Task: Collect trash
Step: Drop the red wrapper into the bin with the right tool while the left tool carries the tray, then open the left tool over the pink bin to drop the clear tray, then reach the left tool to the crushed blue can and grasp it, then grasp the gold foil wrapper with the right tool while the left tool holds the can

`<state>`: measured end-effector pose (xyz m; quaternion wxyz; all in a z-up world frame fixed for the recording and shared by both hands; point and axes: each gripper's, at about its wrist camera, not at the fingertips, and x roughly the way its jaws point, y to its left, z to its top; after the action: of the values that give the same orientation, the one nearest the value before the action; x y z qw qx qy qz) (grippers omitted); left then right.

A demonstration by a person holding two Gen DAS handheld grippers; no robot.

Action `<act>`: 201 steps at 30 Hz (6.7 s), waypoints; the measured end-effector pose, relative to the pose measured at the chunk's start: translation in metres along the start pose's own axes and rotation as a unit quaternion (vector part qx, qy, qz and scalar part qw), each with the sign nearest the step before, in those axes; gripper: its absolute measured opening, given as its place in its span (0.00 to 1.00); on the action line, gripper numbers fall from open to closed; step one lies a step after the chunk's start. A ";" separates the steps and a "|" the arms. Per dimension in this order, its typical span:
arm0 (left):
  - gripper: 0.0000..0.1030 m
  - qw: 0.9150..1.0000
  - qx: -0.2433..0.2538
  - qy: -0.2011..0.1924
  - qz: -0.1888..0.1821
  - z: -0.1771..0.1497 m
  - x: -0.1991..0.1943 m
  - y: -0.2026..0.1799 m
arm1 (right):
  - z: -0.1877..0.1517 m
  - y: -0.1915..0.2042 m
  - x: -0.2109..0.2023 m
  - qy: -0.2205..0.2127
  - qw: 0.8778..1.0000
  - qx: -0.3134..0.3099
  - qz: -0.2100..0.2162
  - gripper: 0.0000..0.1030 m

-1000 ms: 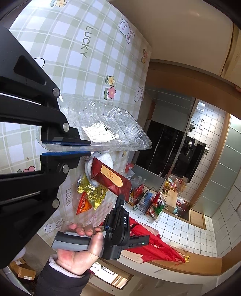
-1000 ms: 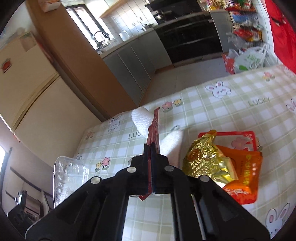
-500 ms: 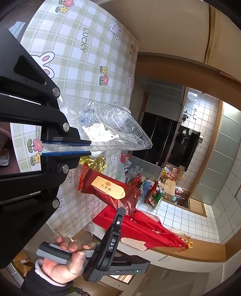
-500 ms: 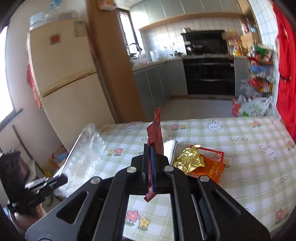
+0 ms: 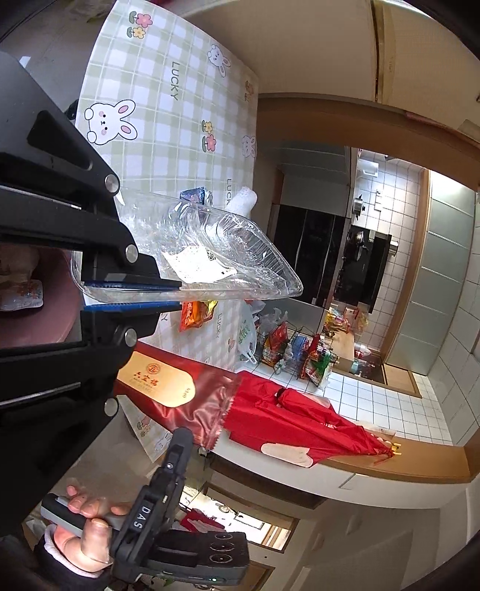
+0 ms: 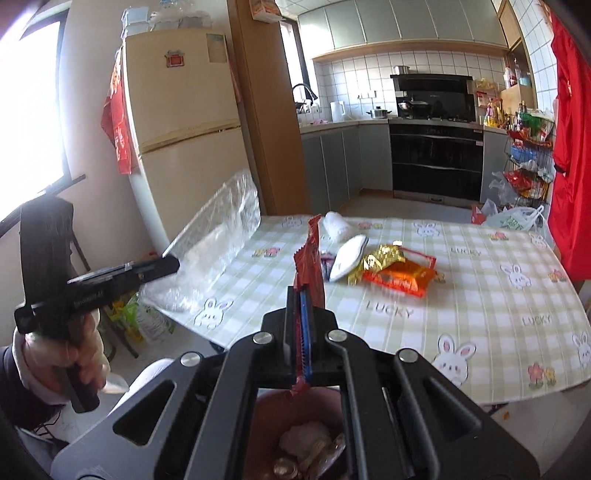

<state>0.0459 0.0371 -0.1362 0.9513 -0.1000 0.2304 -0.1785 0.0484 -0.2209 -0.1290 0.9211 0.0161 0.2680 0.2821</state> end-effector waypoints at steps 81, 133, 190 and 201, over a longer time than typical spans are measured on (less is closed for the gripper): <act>0.95 0.986 0.021 0.036 0.164 -0.058 0.021 0.026 | -0.035 -0.041 -0.012 -0.047 0.986 0.078 -0.138 0.95; 0.75 0.950 -0.068 0.227 0.206 0.028 0.352 0.140 | -0.031 -0.179 0.137 0.041 0.982 0.125 -0.135 0.95; 0.75 0.944 -0.108 0.282 0.130 -0.023 0.254 0.183 | -0.021 -0.133 0.155 0.063 0.989 0.089 -0.098 0.95; 0.77 0.865 -0.398 0.218 0.214 -0.034 0.248 0.194 | -0.025 -0.133 0.156 0.067 0.988 0.090 -0.101 0.95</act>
<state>0.2925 0.1159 -0.3188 0.7714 -0.3766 0.4990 0.1187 0.2130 -0.2534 -0.2504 0.9195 0.0530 0.3540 0.1626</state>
